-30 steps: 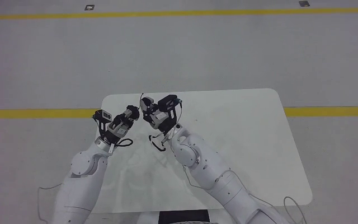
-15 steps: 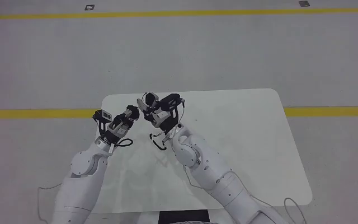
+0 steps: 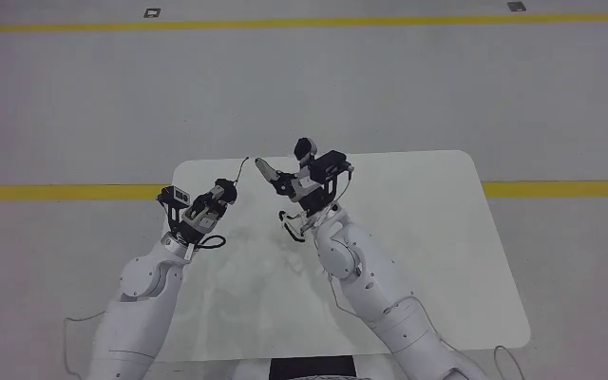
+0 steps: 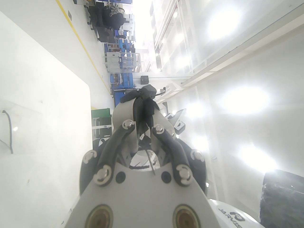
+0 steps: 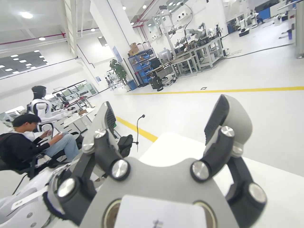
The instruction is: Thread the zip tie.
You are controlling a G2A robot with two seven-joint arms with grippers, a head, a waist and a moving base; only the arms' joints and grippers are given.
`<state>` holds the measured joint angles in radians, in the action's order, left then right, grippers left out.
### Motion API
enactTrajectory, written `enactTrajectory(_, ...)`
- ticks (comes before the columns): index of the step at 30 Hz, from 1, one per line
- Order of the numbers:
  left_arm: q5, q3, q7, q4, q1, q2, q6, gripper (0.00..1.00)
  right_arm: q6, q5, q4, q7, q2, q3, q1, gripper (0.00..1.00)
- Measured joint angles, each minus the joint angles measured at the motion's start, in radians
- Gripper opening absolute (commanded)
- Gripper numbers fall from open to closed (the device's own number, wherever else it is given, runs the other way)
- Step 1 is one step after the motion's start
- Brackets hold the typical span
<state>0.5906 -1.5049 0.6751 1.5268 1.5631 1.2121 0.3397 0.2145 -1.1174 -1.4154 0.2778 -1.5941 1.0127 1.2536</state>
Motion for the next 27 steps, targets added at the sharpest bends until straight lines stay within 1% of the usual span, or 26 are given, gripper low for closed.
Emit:
enactTrajectory(3, 0.012, 0.008, -0.021, 0.006, -0.003, 0.001, -0.021, 0.00, -0.003, -0.001, 0.001, -0.001, 0.000, 0.000, -0.001, 1.00)
enactTrajectory(6, 0.022, 0.008, -0.027, 0.004, -0.005, 0.000, -0.035, 0.00, -0.002, -0.001, 0.001, -0.001, 0.000, 0.000, -0.001, 1.00)
enactTrajectory(7, 0.039, 0.008, -0.026, 0.004, -0.004, 0.000, -0.043, 0.00, -0.002, -0.001, 0.001, -0.001, 0.000, 0.000, -0.001, 1.00)
enactTrajectory(10, 0.126, -0.002, -0.016, 0.007, -0.001, 0.000, -0.094, 0.00, -0.002, -0.001, 0.001, -0.001, 0.000, 0.000, -0.001, 1.00)
enactTrajectory(13, 0.219, -0.018, 0.004, 0.013, 0.006, -0.001, -0.158, 0.00, -0.014, -0.025, -0.006, -0.001, 0.003, 0.005, 0.003, 1.00)
enactTrajectory(15, 0.302, -0.029, 0.026, 0.014, 0.010, -0.002, -0.220, 0.00, -0.025, -0.097, -0.008, -0.001, 0.010, 0.011, 0.006, 1.00)
enactTrajectory(16, 0.344, -0.036, 0.041, 0.013, 0.011, -0.003, -0.257, 0.00, -0.026, -0.142, -0.007, 0.002, 0.015, 0.014, 0.009, 1.00)
enactTrajectory(18, 0.398, -0.046, 0.060, 0.009, 0.011, -0.005, -0.313, 0.00, -0.024, -0.217, -0.002, 0.007, 0.023, 0.017, 0.010, 1.00)
enactTrajectory(19, 0.426, -0.052, 0.068, 0.006, 0.010, -0.007, -0.348, 0.00, -0.022, -0.266, 0.001, 0.010, 0.028, 0.017, 0.011, 1.00)
enactTrajectory(22, 0.493, -0.062, 0.068, 0.000, 0.004, -0.008, -0.416, 0.00, -0.023, -0.369, 0.009, 0.019, 0.038, 0.015, 0.014, 1.00)
enactTrajectory(25, 0.549, -0.064, 0.068, -0.004, -0.004, -0.008, -0.469, 0.00, -0.021, -0.447, 0.019, 0.026, 0.045, 0.006, 0.012, 1.00)
enactTrajectory(26, 0.572, -0.064, 0.068, -0.004, -0.008, -0.008, -0.491, 0.00, -0.020, -0.460, 0.026, 0.023, 0.050, -0.005, 0.005, 1.00)
enactTrajectory(27, 0.577, -0.065, 0.069, -0.001, -0.012, -0.009, -0.499, 0.00, -0.028, -0.459, 0.031, 0.013, 0.054, -0.016, -0.005, 1.00)
